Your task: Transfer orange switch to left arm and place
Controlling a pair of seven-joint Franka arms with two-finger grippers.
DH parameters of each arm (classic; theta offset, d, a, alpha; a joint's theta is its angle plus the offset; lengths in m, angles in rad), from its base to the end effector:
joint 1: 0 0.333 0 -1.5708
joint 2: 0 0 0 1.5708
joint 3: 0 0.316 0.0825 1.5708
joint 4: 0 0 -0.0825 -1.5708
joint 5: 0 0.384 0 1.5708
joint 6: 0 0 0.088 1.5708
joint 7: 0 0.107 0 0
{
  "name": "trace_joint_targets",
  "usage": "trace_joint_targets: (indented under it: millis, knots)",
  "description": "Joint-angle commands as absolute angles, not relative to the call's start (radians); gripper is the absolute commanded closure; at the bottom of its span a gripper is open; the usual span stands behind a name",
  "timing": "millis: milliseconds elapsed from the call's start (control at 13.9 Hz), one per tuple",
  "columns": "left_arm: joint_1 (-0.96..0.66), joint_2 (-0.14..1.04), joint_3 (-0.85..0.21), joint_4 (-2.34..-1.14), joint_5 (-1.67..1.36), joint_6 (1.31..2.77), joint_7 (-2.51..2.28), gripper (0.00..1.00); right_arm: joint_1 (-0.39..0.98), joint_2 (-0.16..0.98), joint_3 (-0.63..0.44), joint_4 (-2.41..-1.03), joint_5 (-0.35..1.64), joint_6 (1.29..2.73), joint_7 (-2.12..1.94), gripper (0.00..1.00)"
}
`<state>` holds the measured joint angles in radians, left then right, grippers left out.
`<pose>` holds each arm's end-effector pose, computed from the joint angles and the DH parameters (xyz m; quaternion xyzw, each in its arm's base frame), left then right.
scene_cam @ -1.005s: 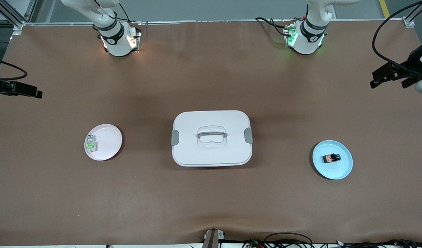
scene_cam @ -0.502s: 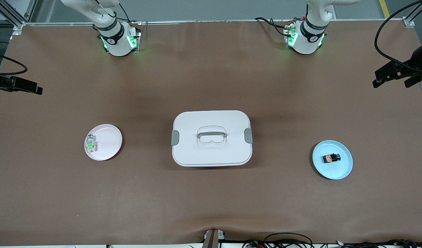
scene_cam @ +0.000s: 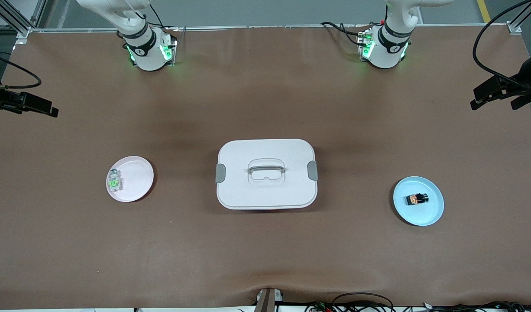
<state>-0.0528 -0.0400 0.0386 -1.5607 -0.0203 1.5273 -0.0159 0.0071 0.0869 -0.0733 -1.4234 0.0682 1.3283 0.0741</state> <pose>0.5378 -0.0094 0.6473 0.9999 0.0004 0.0031 0.0110 0.5545 -0.0262 0.6254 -0.9933 0.0648 0.0908 0.0302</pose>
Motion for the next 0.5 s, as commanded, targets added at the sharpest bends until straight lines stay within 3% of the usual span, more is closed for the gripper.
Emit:
trace_joint_targets:
  millis: [0,431]
  knots:
    - [-0.048,-0.049,0.043,-1.559,-0.014,1.516,-0.012,0.00,-0.002,0.029,-0.067,-1.494,0.071,1.359,0.074,0.00]
    - [-0.046,-0.054,0.040,-1.565,-0.015,1.514,-0.003,0.00,-0.003,-0.008,-0.064,-1.551,0.067,1.385,0.074,0.00]
